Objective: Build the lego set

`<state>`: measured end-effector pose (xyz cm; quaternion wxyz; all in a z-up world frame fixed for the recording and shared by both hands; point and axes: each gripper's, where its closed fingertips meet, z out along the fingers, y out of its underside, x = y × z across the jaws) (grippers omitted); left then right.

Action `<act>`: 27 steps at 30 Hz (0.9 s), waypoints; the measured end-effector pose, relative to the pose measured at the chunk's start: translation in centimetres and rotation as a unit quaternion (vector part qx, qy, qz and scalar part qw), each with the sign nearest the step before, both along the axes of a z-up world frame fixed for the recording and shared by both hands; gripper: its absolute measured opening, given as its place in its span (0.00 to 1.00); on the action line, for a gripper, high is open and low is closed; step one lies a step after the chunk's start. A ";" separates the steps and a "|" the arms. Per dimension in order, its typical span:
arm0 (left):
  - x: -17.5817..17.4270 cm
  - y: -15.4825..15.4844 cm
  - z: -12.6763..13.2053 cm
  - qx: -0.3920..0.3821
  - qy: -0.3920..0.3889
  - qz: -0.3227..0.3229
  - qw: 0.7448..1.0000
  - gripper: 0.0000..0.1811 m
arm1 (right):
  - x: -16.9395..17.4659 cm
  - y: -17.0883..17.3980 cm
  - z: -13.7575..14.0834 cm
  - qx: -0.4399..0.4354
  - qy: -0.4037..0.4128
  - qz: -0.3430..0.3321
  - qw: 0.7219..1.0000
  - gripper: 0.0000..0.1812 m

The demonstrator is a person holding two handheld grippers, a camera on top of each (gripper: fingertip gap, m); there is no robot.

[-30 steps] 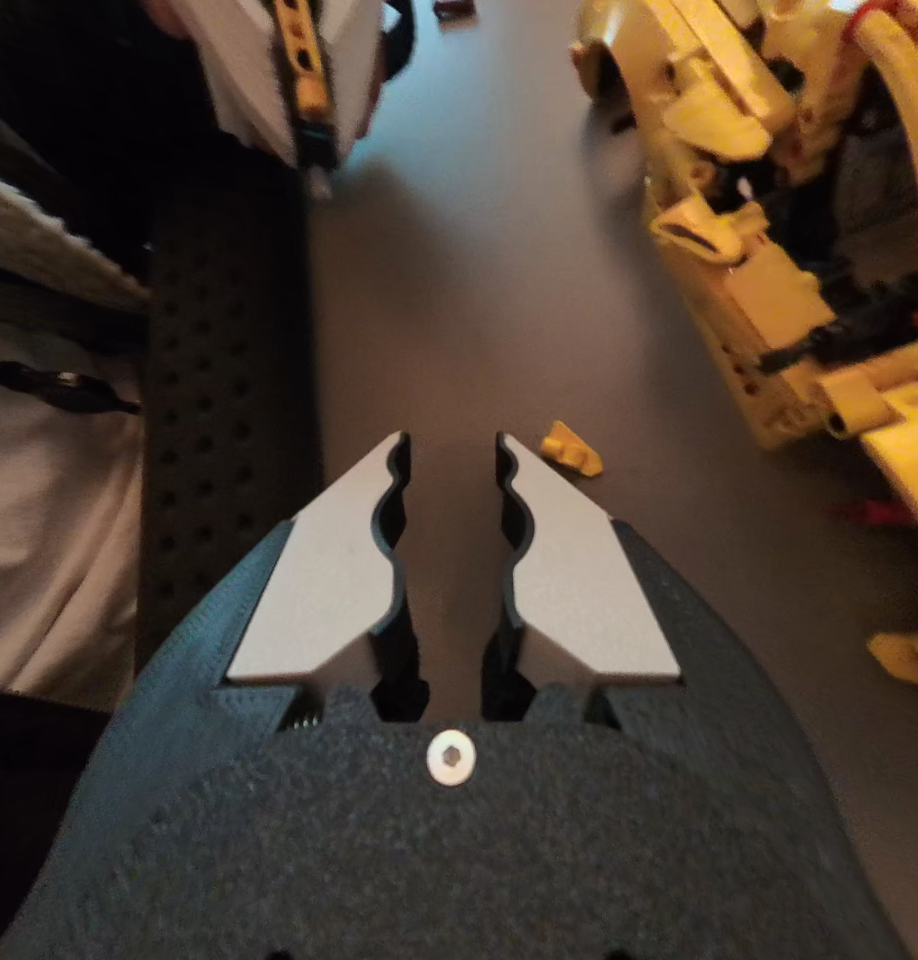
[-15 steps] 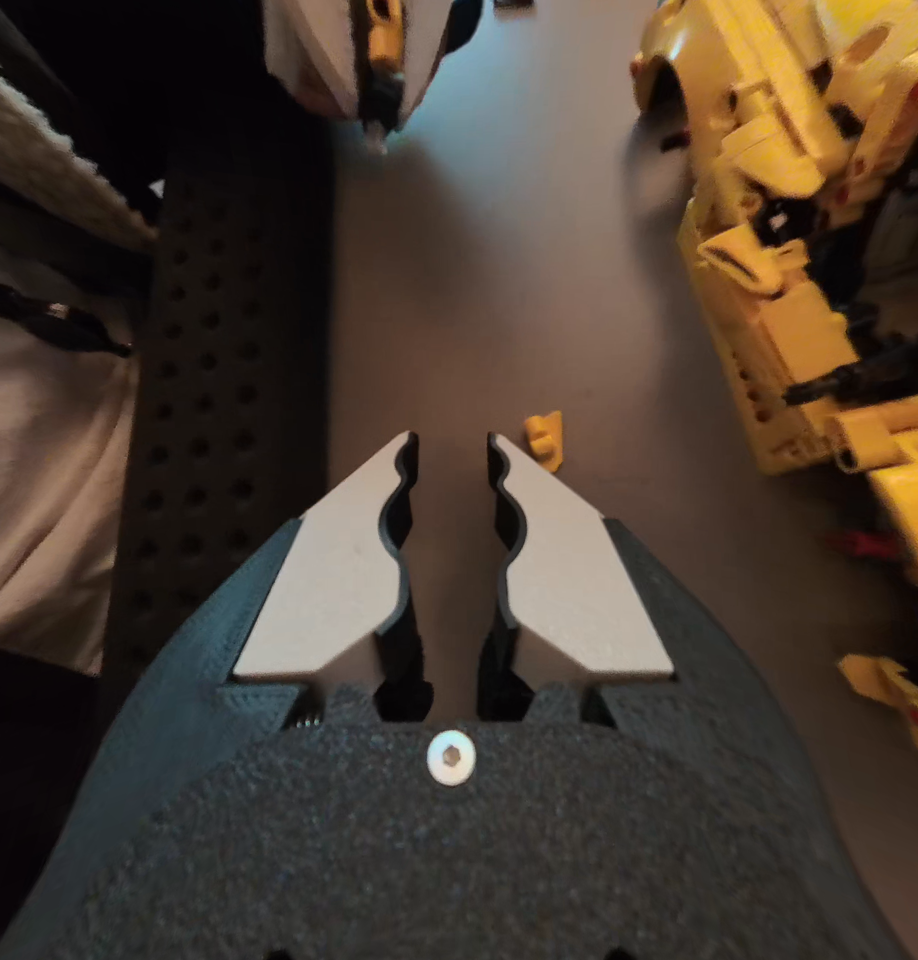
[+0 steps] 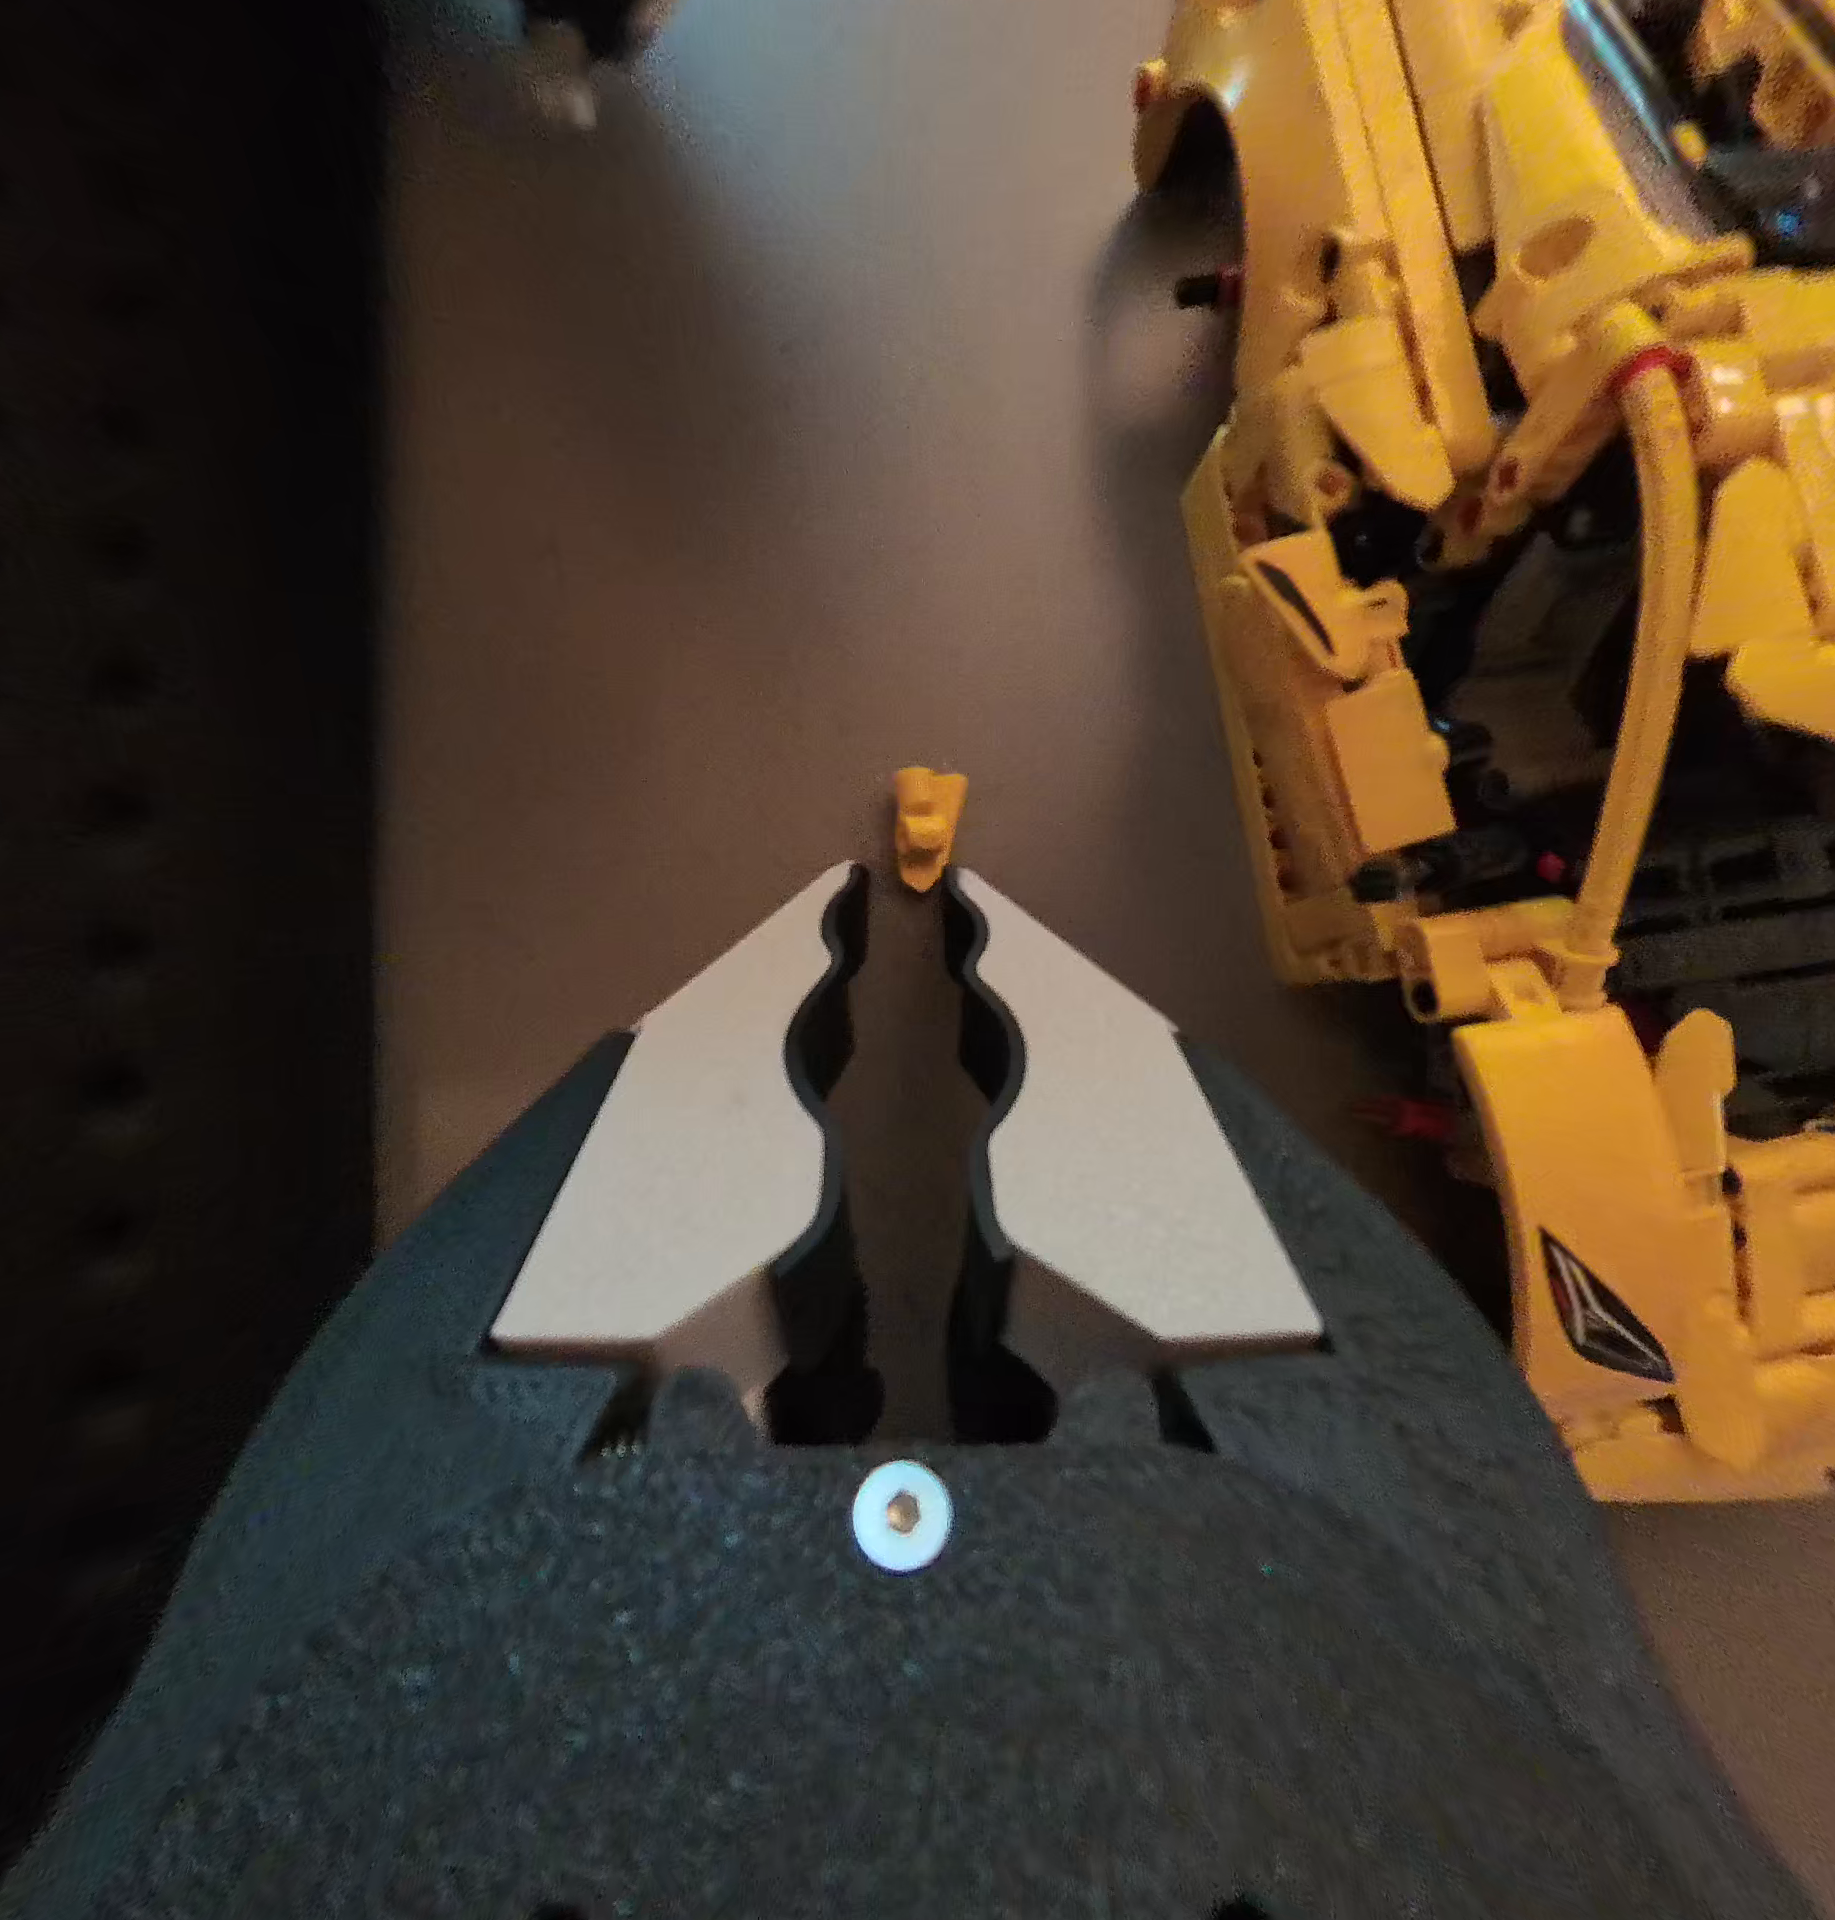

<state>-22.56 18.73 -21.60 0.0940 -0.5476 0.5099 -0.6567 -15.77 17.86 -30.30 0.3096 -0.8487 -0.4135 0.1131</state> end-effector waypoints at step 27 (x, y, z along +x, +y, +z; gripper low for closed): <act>-0.1 -0.2 0.1 0.000 -0.002 -0.005 1.000 0.04 | -0.6 1.1 0.0 -0.063 0.023 -0.022 0.997 0.07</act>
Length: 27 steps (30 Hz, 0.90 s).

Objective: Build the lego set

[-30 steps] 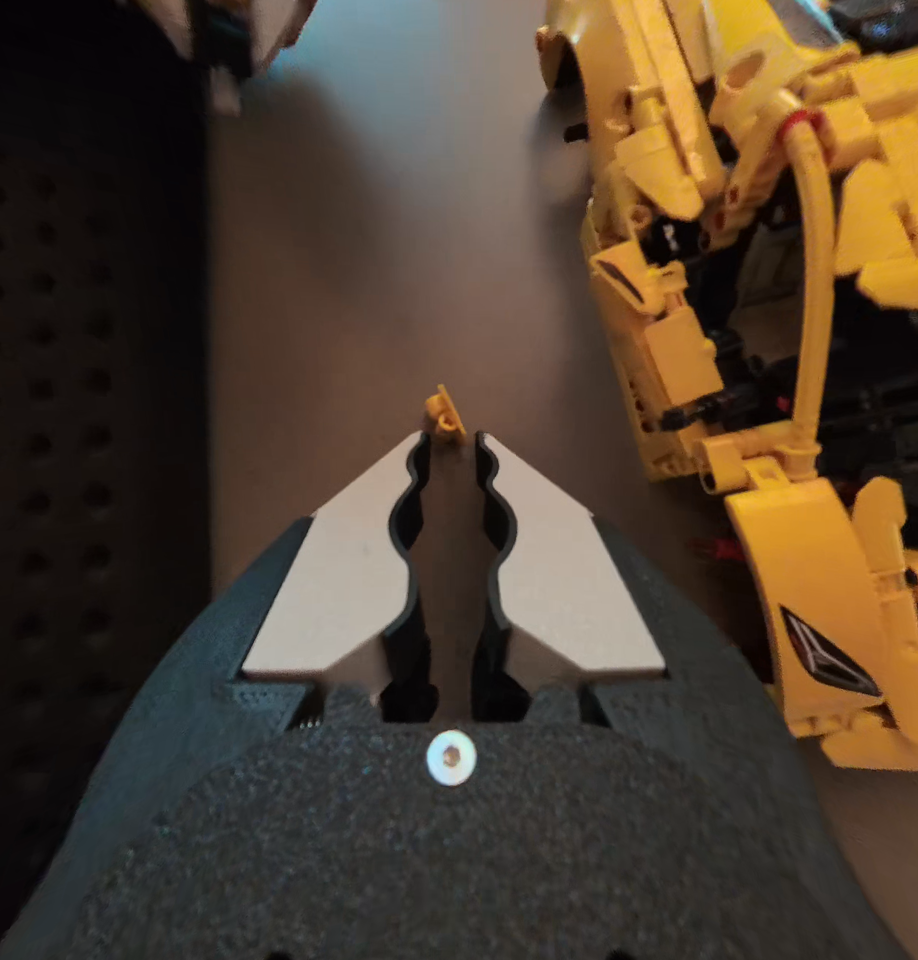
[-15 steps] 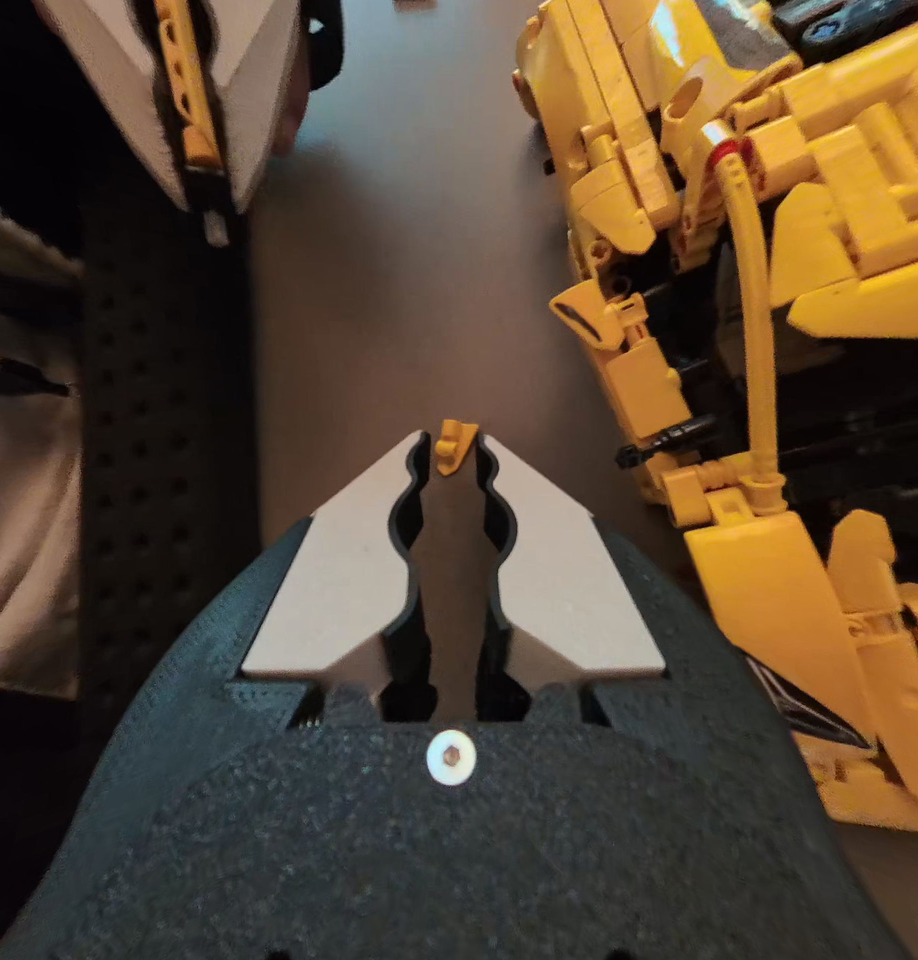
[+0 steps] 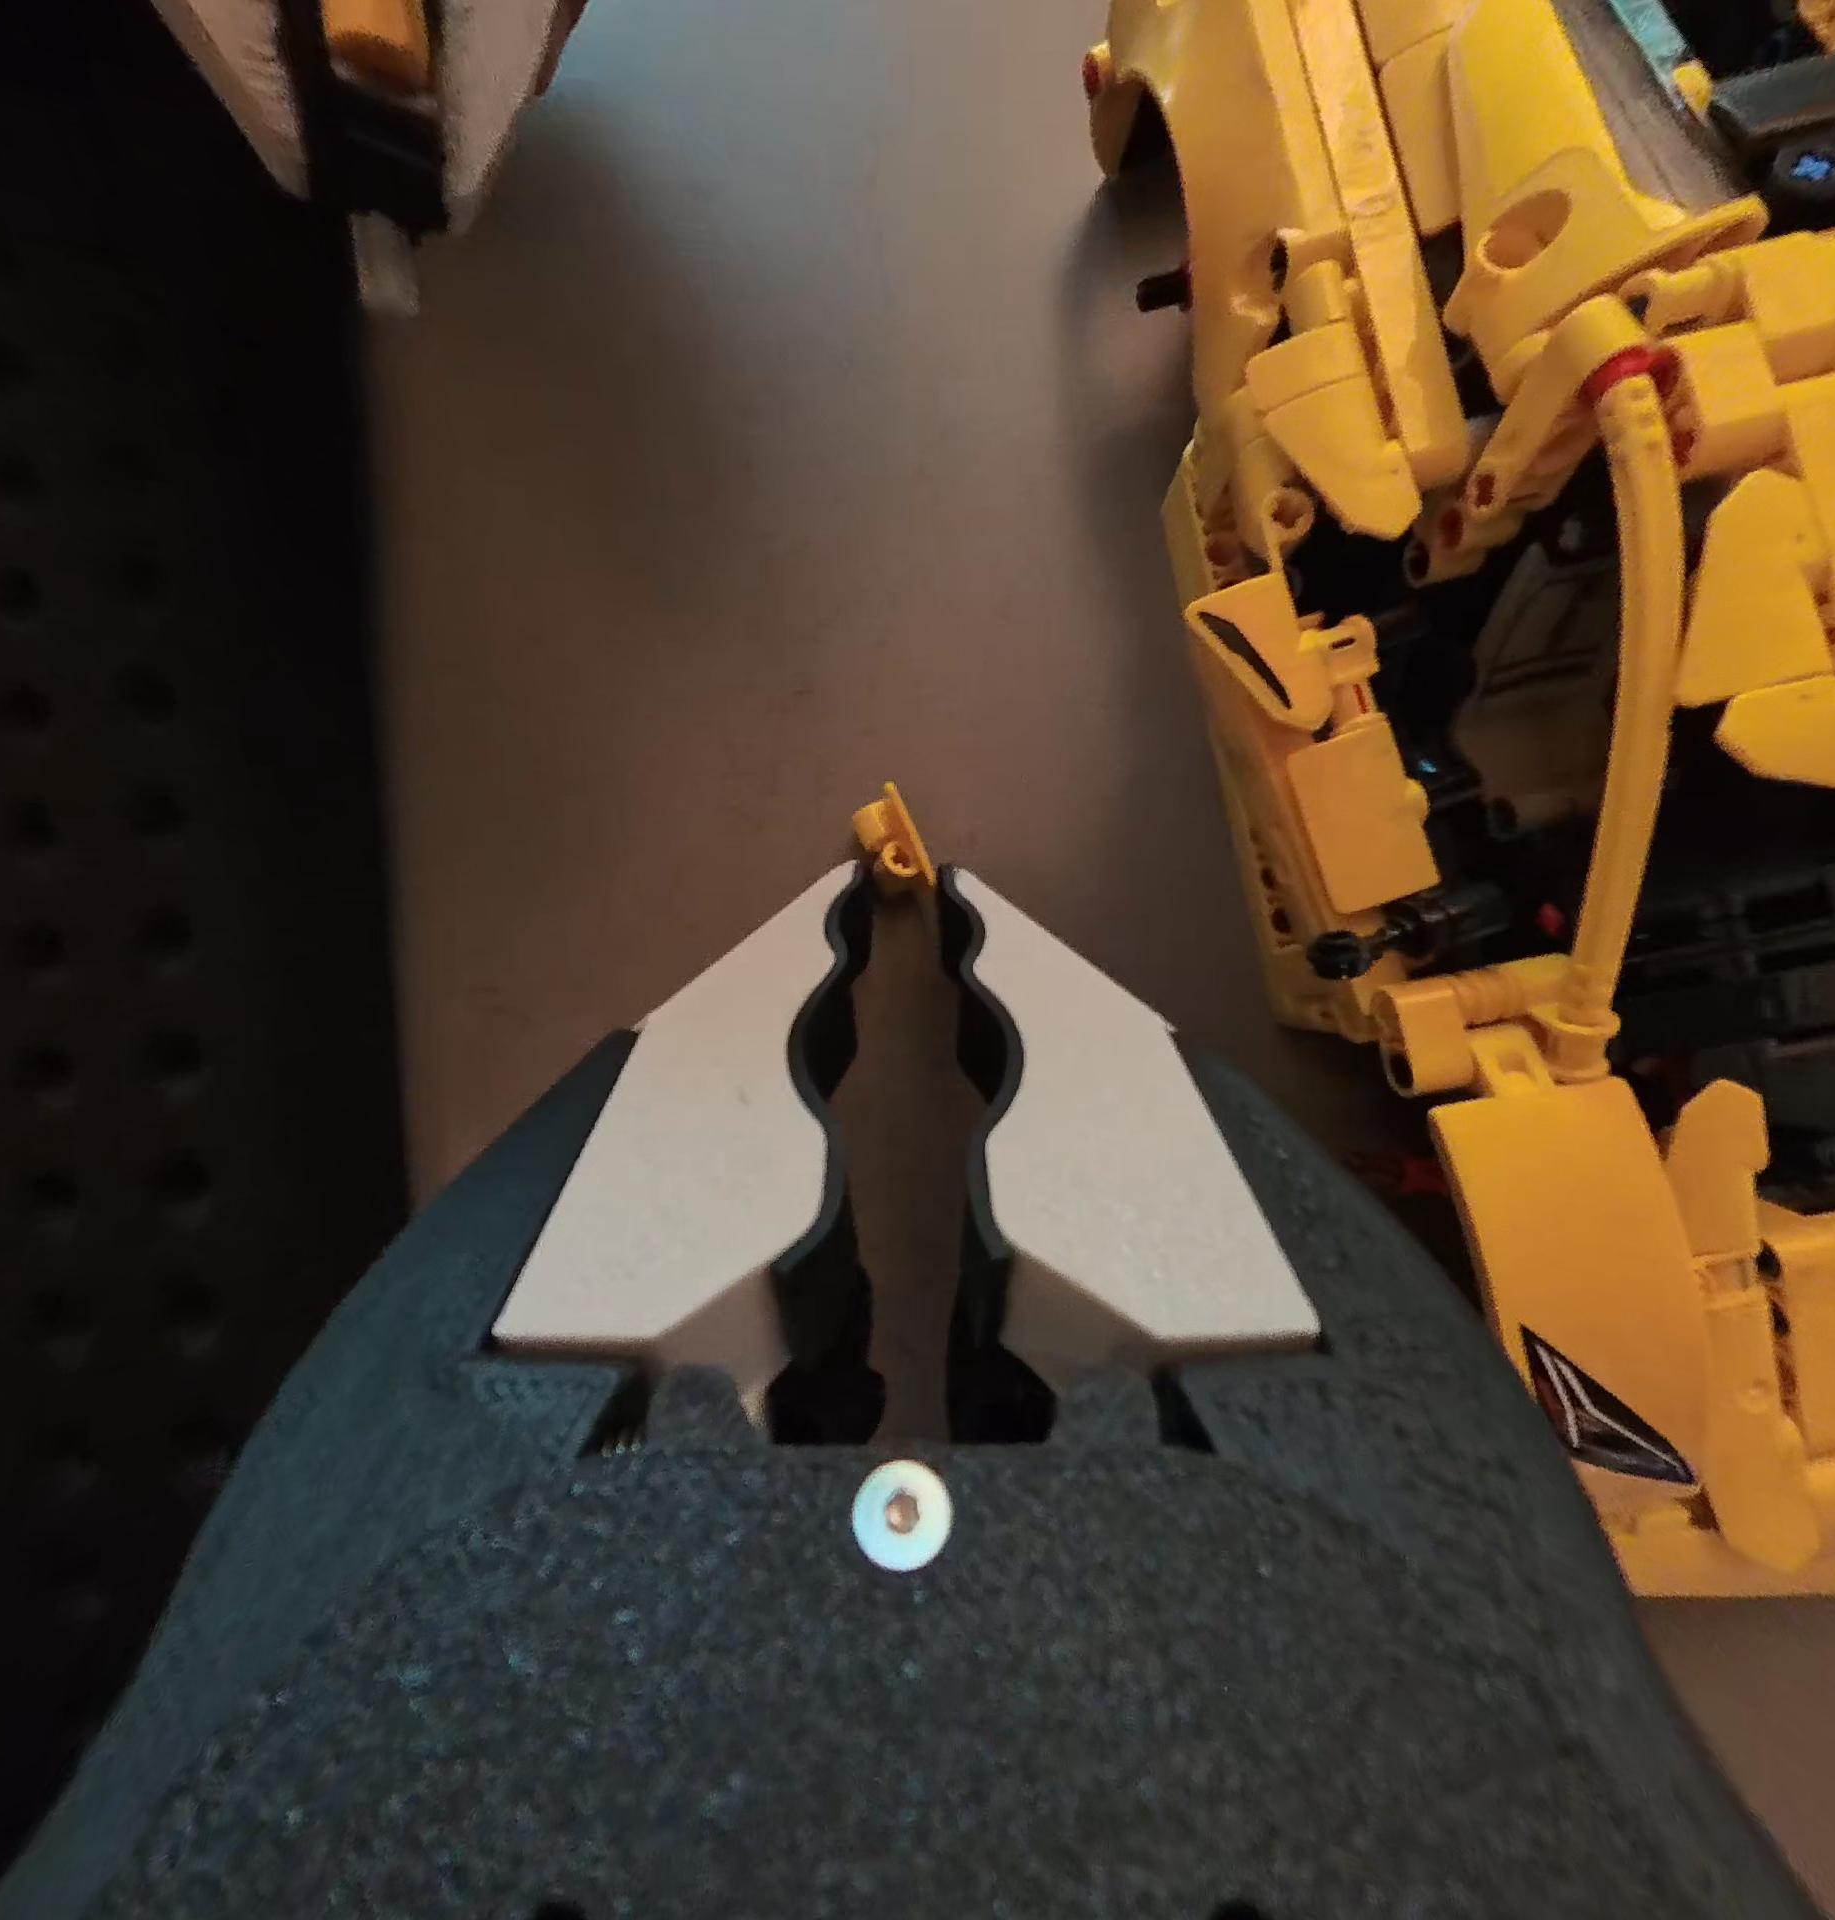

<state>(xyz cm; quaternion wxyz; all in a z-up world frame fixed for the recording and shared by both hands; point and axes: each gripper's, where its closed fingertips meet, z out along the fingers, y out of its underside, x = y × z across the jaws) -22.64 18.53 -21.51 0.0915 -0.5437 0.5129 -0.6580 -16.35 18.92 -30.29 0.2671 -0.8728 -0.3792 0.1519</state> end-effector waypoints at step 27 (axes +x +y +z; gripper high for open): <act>0.0 0.4 0.3 0.005 -0.005 0.014 1.000 0.04 | -1.0 0.1 1.2 -0.008 -0.022 0.035 0.999 0.04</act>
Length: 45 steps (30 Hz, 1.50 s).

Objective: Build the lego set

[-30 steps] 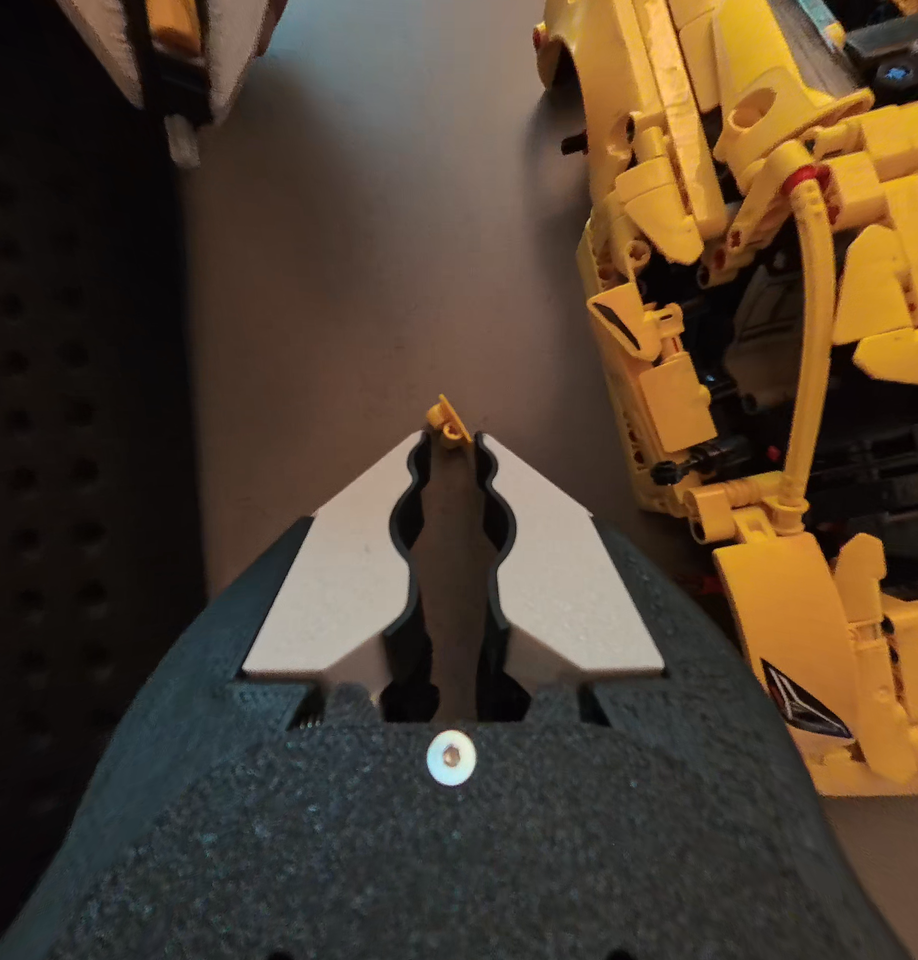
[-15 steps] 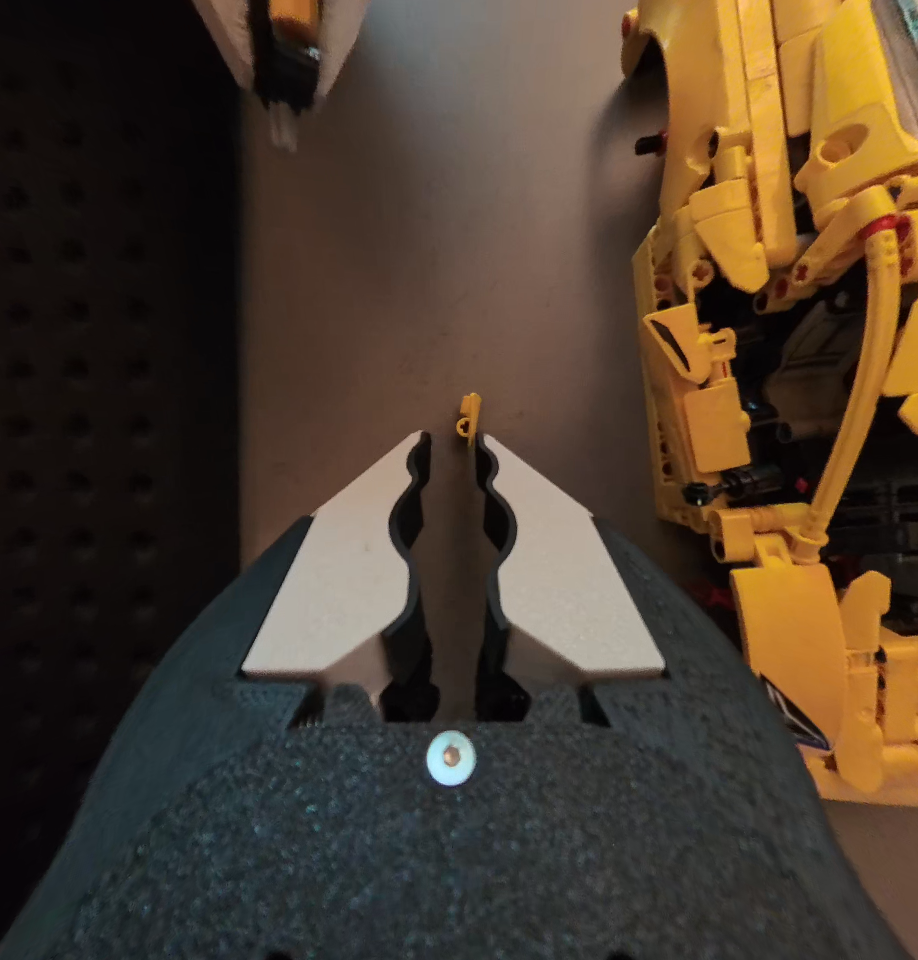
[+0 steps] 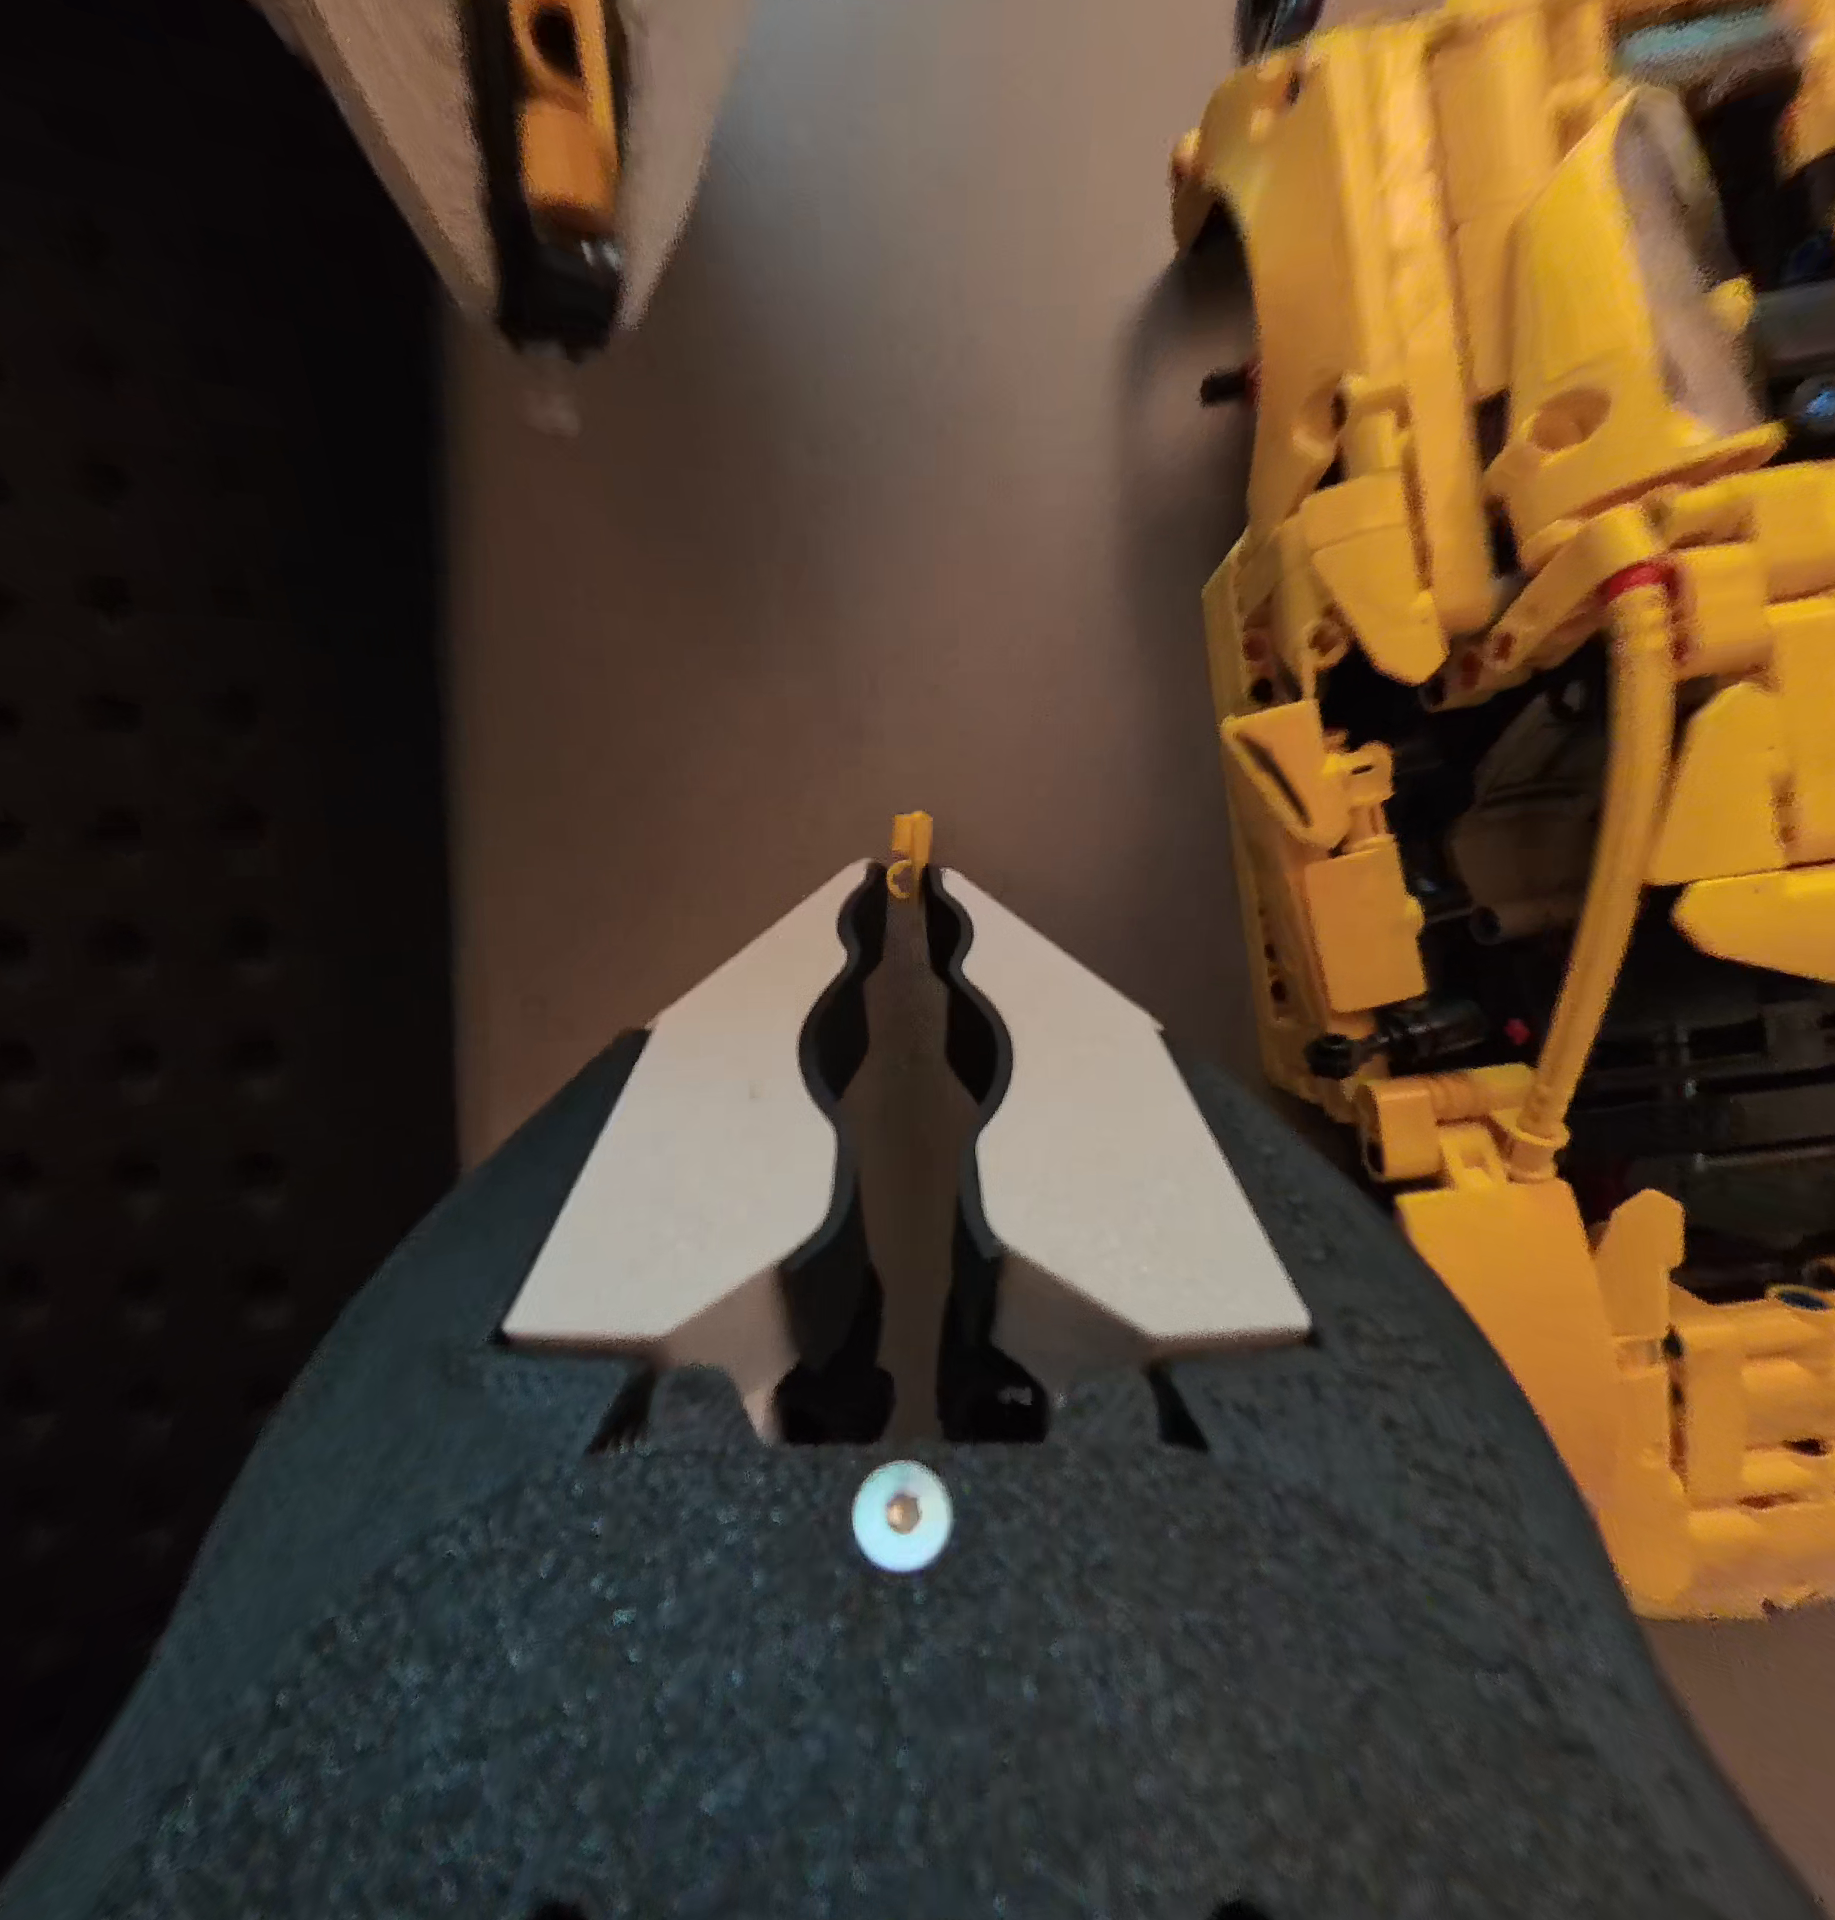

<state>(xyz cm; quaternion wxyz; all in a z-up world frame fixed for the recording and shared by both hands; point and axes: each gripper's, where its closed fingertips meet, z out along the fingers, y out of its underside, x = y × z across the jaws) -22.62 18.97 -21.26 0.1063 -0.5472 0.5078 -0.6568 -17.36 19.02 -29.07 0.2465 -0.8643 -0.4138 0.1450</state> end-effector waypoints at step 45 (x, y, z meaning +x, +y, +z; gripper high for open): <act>-0.3 4.9 4.9 -0.081 -0.135 0.133 0.979 0.04 | -5.4 4.8 12.1 0.059 0.586 -0.186 0.786 0.04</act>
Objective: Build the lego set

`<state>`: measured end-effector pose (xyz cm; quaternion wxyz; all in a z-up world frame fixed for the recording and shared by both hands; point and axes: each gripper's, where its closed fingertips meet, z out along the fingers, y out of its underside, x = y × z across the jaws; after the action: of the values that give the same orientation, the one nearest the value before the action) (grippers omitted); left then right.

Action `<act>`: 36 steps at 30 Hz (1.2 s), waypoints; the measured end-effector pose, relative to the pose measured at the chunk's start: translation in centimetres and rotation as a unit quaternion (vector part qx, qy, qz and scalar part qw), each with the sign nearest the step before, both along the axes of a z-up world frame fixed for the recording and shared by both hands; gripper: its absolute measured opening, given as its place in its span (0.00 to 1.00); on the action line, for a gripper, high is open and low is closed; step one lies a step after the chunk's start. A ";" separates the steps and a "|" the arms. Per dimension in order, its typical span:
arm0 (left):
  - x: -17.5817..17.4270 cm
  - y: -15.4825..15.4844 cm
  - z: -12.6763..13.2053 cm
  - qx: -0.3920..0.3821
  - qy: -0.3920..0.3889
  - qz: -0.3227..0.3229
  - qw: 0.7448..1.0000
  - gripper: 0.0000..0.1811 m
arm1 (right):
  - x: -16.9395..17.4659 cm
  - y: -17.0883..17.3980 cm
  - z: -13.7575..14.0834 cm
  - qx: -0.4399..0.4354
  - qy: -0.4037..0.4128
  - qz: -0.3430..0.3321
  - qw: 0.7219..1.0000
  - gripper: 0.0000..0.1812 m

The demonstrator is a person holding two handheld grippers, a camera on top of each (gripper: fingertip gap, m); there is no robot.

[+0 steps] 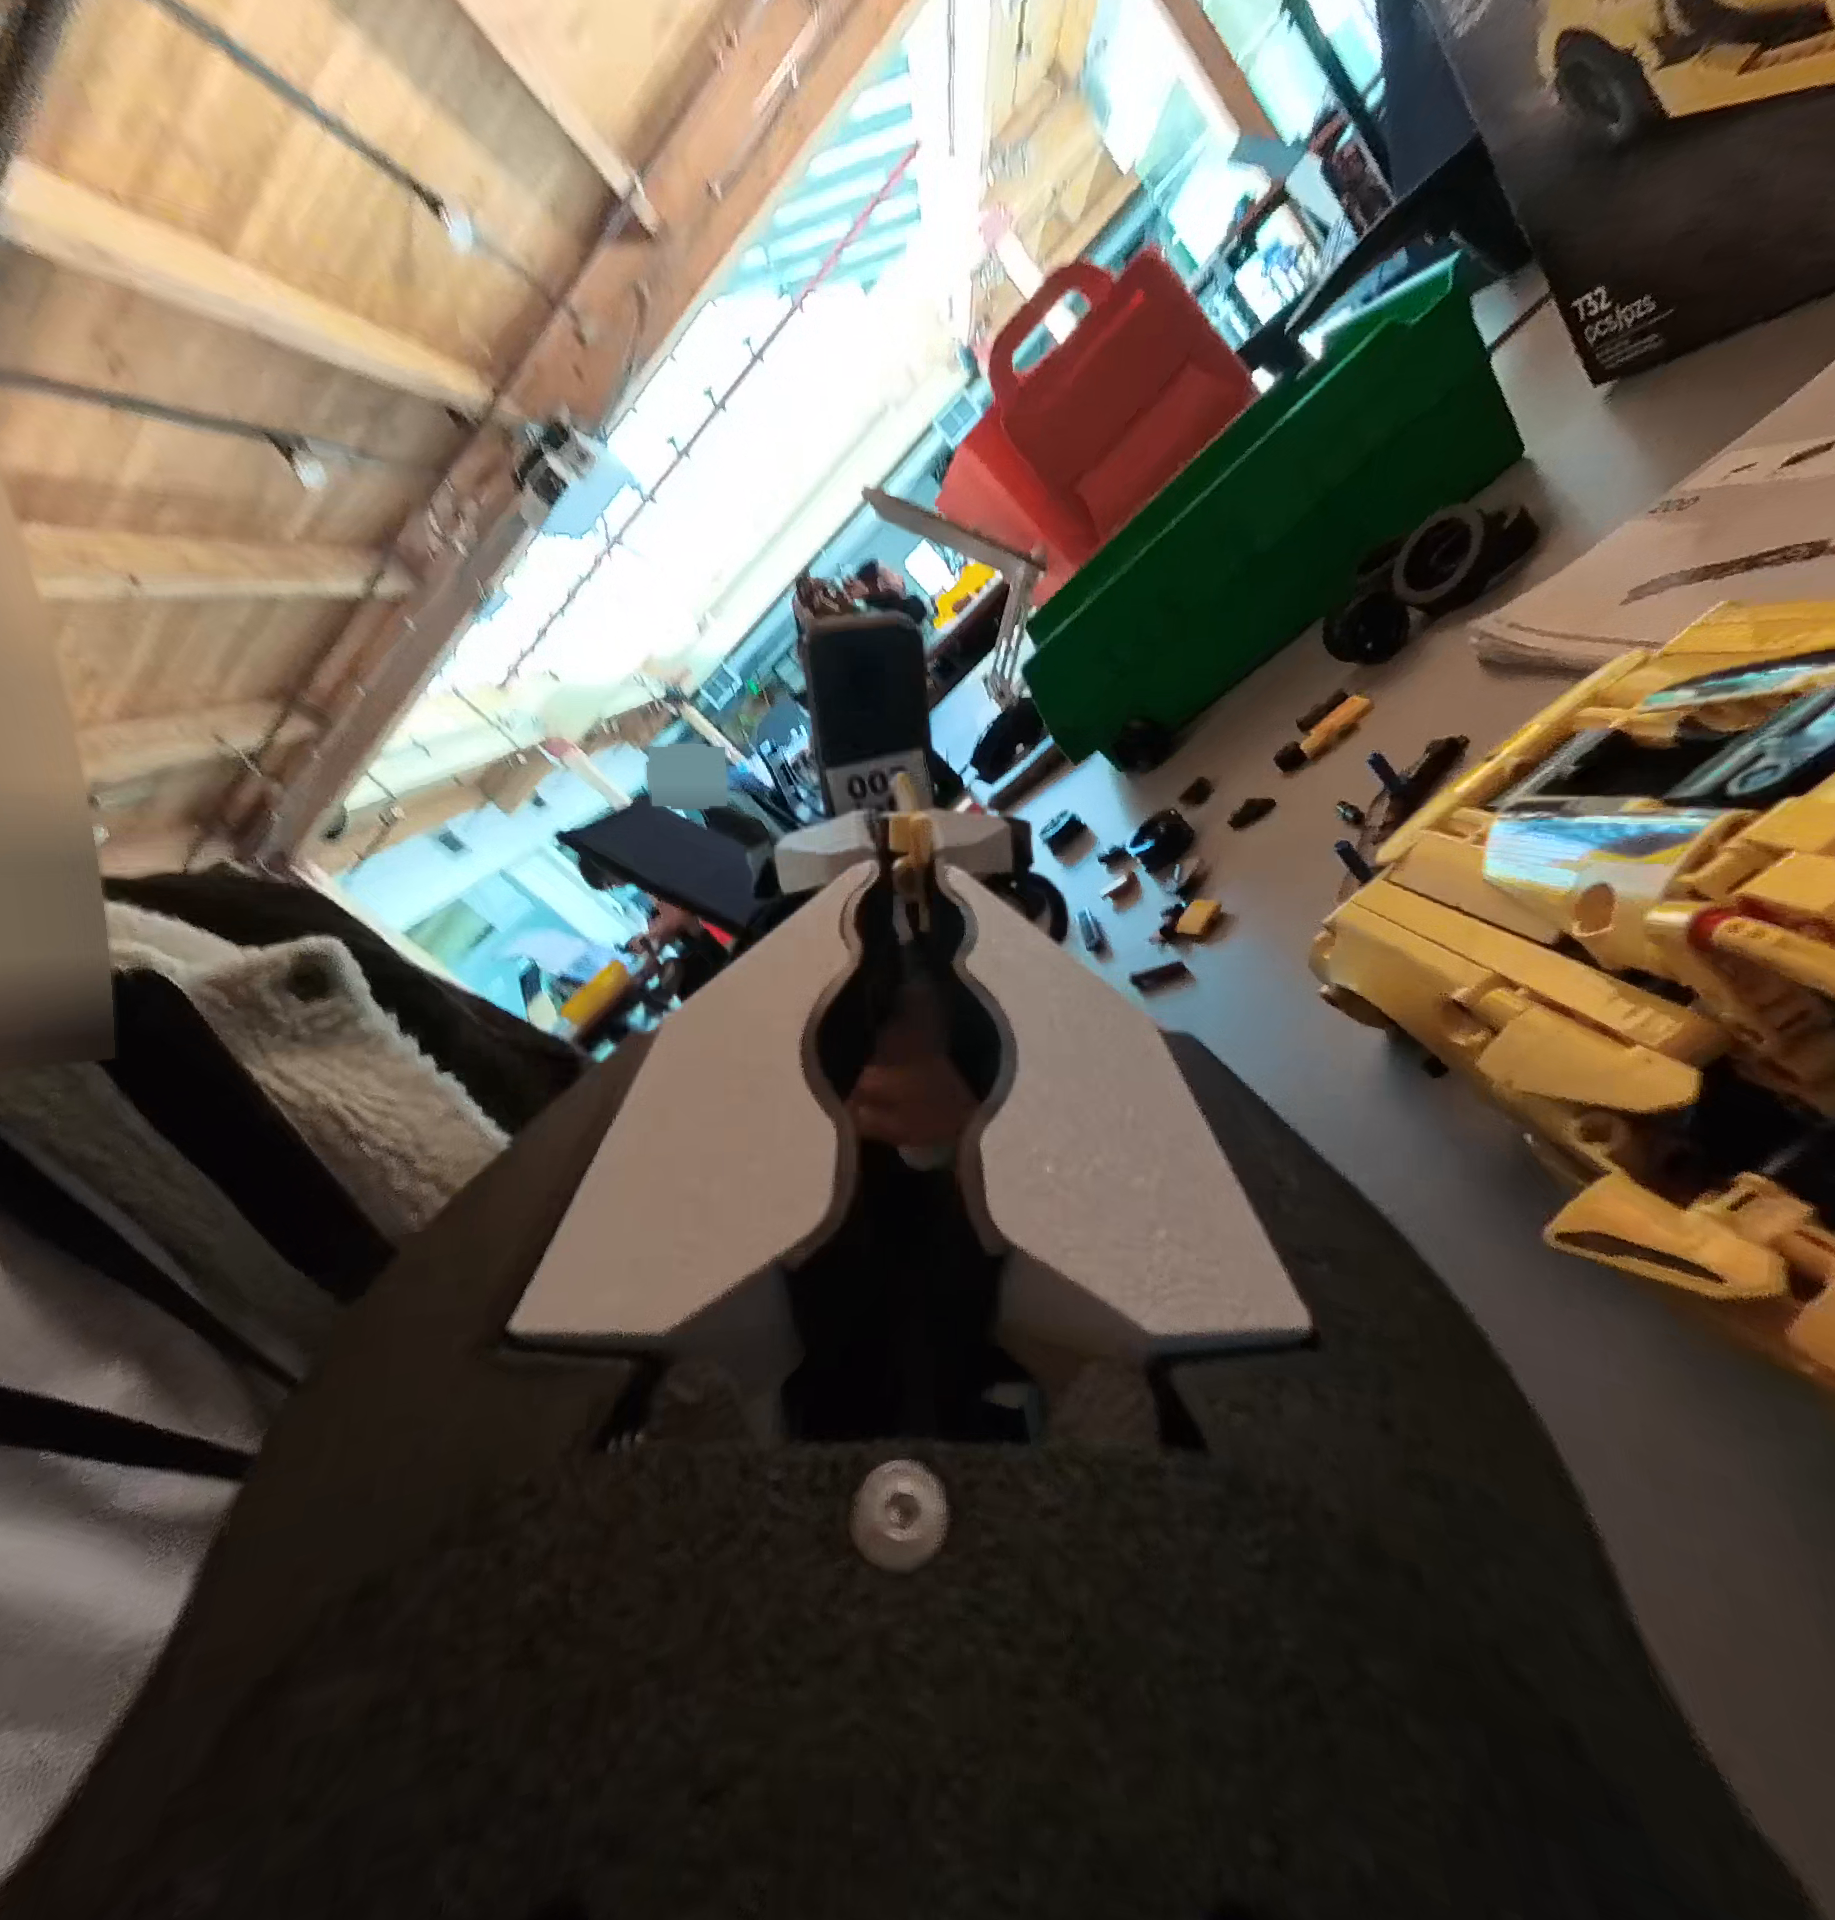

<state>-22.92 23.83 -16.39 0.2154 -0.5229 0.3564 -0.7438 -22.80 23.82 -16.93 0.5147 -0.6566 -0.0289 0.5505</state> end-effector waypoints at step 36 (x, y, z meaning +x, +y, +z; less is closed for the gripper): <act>0.1 1.2 -1.4 0.073 0.050 0.036 0.995 0.14 | 7.4 -2.6 -0.5 0.032 -0.116 -0.099 0.988 0.04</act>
<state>-22.78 25.02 -17.76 0.2616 -0.5546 0.4015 -0.6803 -15.37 21.26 -17.39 0.5804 -0.6991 -0.0412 0.4155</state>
